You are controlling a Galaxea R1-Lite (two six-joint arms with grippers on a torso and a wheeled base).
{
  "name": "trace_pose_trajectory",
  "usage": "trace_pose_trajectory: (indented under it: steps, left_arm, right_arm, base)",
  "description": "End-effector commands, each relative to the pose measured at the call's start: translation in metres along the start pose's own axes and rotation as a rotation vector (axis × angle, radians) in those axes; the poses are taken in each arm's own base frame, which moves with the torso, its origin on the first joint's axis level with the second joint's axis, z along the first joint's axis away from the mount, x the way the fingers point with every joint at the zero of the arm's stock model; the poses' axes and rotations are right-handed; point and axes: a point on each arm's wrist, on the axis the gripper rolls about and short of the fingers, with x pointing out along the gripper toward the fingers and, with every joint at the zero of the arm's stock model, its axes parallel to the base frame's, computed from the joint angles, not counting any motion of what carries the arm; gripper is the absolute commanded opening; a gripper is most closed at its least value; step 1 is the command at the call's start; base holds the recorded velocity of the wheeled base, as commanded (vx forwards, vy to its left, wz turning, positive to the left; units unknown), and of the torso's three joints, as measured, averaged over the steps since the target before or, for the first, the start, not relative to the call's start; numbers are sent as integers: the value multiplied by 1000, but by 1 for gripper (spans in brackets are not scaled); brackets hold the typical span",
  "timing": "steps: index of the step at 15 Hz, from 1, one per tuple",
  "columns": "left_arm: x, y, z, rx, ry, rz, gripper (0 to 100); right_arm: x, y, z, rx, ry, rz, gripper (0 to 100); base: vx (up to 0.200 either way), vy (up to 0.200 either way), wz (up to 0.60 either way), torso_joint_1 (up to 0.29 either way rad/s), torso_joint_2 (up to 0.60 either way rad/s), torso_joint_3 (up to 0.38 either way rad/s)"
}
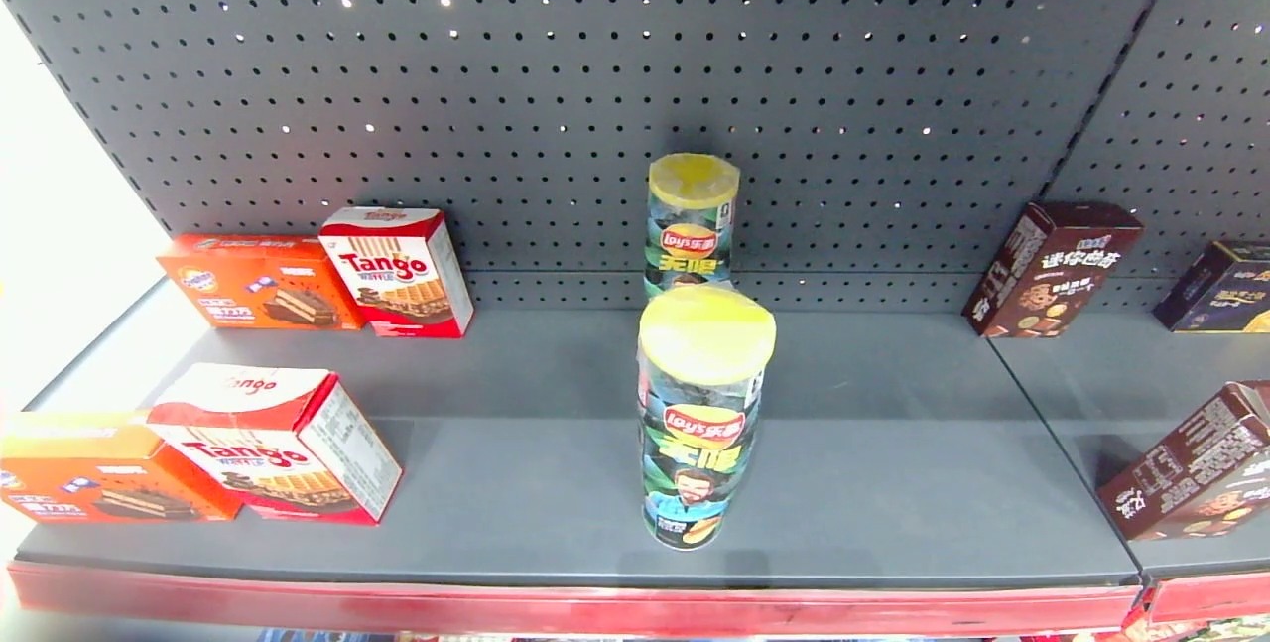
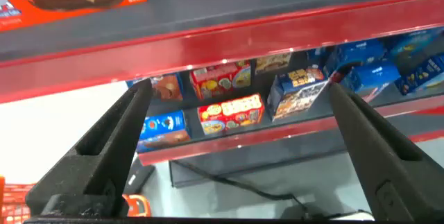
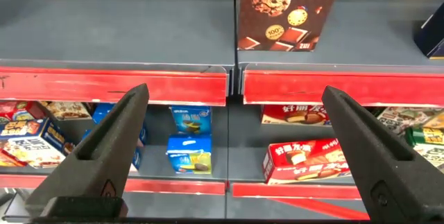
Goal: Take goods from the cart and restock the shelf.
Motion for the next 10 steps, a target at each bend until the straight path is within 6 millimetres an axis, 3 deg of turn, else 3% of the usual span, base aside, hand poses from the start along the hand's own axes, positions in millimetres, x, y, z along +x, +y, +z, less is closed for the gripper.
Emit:
trace_pose_trajectory:
  steps: [1, 5, 10]
  left_arm:
    - [3, -5, -4, -23, 40, 37, 100]
    - [-12, -7, -10, 24, -179, 33, 100]
    - [-16, -7, -13, -14, -231, 164, 100]
  right_arm:
    - [0, 0, 0, 0, 2, 0, 100]
    - [0, 0, 0, 0, 2, 0, 100]
    - [0, 0, 0, 0, 2, 2, 100]
  base:
    - [0, 0, 0, 0, 0, 0]
    - [0, 0, 0, 0, 0, 0]
    - [0, 0, 0, 0, 0, 0]
